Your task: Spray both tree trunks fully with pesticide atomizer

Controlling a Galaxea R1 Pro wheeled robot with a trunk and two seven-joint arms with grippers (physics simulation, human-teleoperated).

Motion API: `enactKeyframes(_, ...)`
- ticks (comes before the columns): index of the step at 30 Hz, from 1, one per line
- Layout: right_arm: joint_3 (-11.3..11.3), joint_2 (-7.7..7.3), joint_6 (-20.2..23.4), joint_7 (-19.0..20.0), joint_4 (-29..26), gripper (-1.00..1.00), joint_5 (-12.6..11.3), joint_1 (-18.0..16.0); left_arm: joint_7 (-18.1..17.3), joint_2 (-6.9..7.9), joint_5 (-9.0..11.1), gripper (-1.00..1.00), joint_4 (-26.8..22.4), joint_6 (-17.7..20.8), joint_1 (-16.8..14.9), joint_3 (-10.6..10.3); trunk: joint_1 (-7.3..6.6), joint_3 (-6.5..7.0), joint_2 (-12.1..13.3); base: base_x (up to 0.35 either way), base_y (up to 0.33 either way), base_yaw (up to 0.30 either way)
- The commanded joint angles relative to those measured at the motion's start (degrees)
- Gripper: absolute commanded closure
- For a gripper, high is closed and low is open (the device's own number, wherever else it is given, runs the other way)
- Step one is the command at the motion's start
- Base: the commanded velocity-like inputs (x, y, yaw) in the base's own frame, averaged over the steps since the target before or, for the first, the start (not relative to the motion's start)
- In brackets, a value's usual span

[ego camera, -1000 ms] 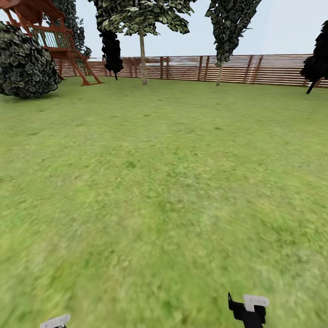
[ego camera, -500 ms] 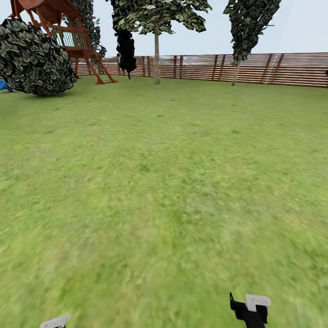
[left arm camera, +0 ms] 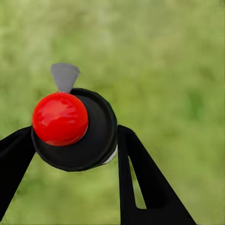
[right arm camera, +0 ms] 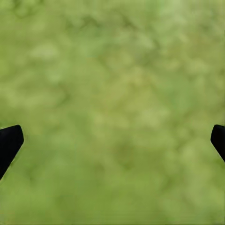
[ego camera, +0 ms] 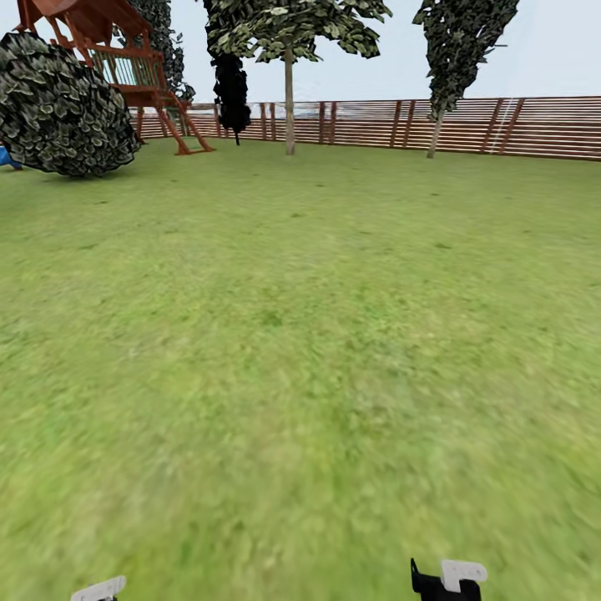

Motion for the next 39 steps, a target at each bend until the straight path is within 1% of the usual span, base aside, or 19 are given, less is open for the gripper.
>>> enactKeyframes(1, 0.00, 0.00, 0.03, -0.01, 0.01, -1.00, 0.00, 0.02, 0.32, -0.01, -0.02, 1.00, -0.04, -0.01, 0.00, -0.04, 0.00, 0.00, 0.00, 0.308, 0.160, 0.000)
enactKeyframes(6, 0.00, 0.00, 0.02, 0.00, 0.03, -1.00, 0.00, 0.22, 0.63, -0.01, -0.02, 1.00, -0.07, -0.03, 0.00, -0.04, 0.00, 0.00, 0.00, 0.308, 0.160, 0.000)
enactKeyframes(14, 0.00, 0.00, 0.05, -0.03, 0.03, -1.00, 0.00, 1.83, 0.64, -0.03, -0.02, 1.00, -0.07, -0.02, 0.00, -0.04, 0.00, 0.00, 0.00, 0.308, 0.158, 0.000)
enactKeyframes(39, 0.01, 0.00, 0.05, -0.02, 0.03, -1.00, 0.00, 1.92, 0.64, -0.01, -0.02, 1.00, -0.09, -0.10, 0.00, -0.05, 0.00, 0.00, 0.00, 0.308, 0.156, 0.000)
